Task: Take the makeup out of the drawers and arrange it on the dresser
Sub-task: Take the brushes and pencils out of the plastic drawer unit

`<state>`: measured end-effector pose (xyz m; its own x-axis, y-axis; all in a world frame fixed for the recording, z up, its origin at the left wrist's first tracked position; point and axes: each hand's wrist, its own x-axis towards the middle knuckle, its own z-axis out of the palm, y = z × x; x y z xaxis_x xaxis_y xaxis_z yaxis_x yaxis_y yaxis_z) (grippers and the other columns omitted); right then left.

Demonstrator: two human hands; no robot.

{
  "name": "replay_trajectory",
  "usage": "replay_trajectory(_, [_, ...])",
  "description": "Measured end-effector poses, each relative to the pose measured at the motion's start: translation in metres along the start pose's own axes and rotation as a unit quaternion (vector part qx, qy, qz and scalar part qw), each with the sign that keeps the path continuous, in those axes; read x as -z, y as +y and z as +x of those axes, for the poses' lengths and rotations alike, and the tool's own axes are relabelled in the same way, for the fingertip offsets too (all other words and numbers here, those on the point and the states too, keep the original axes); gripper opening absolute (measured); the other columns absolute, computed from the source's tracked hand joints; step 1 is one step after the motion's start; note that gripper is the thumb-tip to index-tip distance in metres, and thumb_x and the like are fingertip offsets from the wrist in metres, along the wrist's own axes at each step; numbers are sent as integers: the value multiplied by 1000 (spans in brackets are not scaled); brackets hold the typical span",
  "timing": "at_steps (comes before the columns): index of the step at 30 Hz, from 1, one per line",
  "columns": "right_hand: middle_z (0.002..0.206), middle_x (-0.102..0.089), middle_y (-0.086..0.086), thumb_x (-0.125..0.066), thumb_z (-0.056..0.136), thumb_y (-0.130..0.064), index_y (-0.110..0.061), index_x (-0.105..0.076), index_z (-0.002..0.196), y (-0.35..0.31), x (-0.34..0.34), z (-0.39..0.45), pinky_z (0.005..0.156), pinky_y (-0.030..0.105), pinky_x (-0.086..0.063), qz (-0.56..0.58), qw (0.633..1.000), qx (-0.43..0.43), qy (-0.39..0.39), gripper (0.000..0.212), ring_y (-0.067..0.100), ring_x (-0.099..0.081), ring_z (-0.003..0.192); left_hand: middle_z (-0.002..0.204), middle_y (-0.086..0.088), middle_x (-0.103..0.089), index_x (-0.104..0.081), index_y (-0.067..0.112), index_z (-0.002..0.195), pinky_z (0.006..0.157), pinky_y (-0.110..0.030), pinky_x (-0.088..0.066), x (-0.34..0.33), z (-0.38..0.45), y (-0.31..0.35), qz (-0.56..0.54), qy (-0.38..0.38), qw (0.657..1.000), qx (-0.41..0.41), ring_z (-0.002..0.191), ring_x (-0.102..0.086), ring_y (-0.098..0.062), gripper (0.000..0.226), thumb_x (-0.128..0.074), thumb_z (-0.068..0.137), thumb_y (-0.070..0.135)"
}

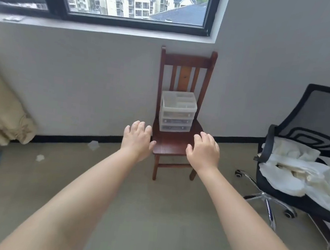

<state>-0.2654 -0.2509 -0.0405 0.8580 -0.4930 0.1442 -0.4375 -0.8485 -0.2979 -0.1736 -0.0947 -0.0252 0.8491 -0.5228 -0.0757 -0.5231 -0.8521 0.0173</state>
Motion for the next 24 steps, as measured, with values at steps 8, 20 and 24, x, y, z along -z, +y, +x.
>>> replay_trajectory(8, [122, -52, 10, -42, 91, -24, -3, -52, 113, 38, -55, 230, 95, 34, -35, -34, 998, -14, -48, 32, 27, -42, 118, 152, -10, -19, -26, 9, 140, 115, -39, -15, -19, 228, 14, -7, -1, 1000, 12, 144, -8, -25, 52, -33, 97, 38])
replay_trajectory(20, [127, -51, 13, -41, 93, -23, -3, -48, 123, 79, -169, 453, 92, 34, -41, 91, 960, -139, -224, 37, 29, -45, 119, 137, -8, -38, -40, 10, 127, 106, -35, -28, -81, 476, 31, -12, -83, 996, 17, 134, -27, -25, 44, -38, 95, 39])
replay_trajectory(24, [127, -53, 16, -43, 93, -16, -1, -48, 124, 78, -227, 469, 90, 32, -41, 327, 840, -357, -247, 35, 30, -50, 116, 136, -9, -39, -40, 7, 128, 105, -33, -30, -130, 513, 18, -28, -114, 993, -14, 132, -31, -25, 44, -37, 96, 36])
